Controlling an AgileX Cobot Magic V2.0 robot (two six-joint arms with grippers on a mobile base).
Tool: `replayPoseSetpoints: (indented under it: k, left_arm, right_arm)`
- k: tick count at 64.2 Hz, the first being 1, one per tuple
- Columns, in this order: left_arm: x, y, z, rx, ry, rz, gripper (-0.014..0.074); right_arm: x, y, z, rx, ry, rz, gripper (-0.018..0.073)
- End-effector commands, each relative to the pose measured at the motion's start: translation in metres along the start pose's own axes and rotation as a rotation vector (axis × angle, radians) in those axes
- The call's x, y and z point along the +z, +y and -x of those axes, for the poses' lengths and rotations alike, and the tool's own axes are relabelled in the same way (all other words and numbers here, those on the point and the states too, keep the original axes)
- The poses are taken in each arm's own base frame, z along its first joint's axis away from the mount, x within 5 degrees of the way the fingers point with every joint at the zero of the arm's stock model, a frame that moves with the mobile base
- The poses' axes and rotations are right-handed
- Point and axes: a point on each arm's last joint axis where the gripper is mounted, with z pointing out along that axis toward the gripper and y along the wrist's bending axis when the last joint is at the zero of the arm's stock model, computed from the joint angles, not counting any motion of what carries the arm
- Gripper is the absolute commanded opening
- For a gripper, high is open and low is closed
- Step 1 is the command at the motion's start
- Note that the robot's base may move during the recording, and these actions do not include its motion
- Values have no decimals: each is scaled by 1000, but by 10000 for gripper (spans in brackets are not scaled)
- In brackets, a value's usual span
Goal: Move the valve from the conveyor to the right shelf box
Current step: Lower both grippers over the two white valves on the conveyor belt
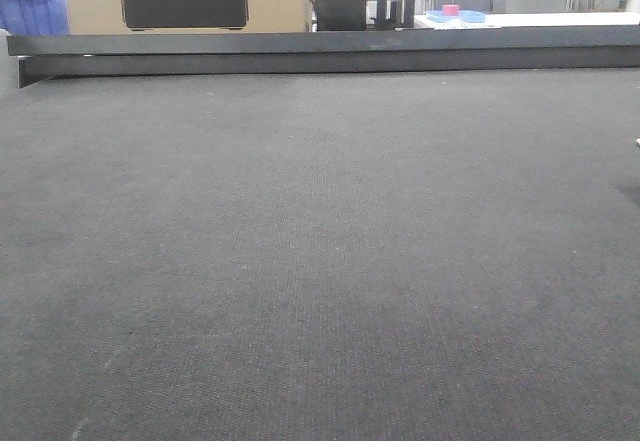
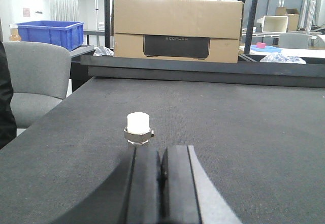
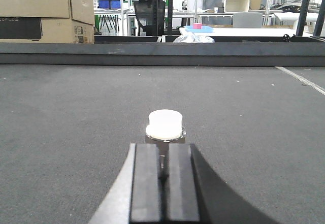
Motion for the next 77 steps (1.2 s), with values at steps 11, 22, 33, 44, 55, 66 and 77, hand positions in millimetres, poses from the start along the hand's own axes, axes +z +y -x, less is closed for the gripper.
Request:
replayPoseSetpoints:
  k: [11, 22, 33, 44, 55, 66, 77]
  left_arm:
    - [0, 0, 3, -5, -26, -2, -111]
    - [-1, 0, 4, -5, -35, -2, -111]
    - [-1, 0, 4, -5, -35, -2, -111]
    - [-1, 0, 7, -5, -73, -1, -111]
    - [-2, 0, 17, -5, -183, 0, -111]
    - [-10, -1, 63, -5, -251, -3, -111]
    - [-8, -2, 118, 6, -147, -5, -41]
  right_arm:
    - [0, 0, 2, 3, -23, -1, -162]
    - [0, 0, 2, 3, -23, -1, -162]
    - [0, 0, 5, 3, -59, -2, -162]
    - [-1, 0, 10, 3, -112, -3, -162]
    - [-3, -1, 22, 3, -242, -7, -162]
    - [-13, 3, 63, 3, -266, 6, -162]
    - [-26, 7, 117, 1, -259, 20, -139]
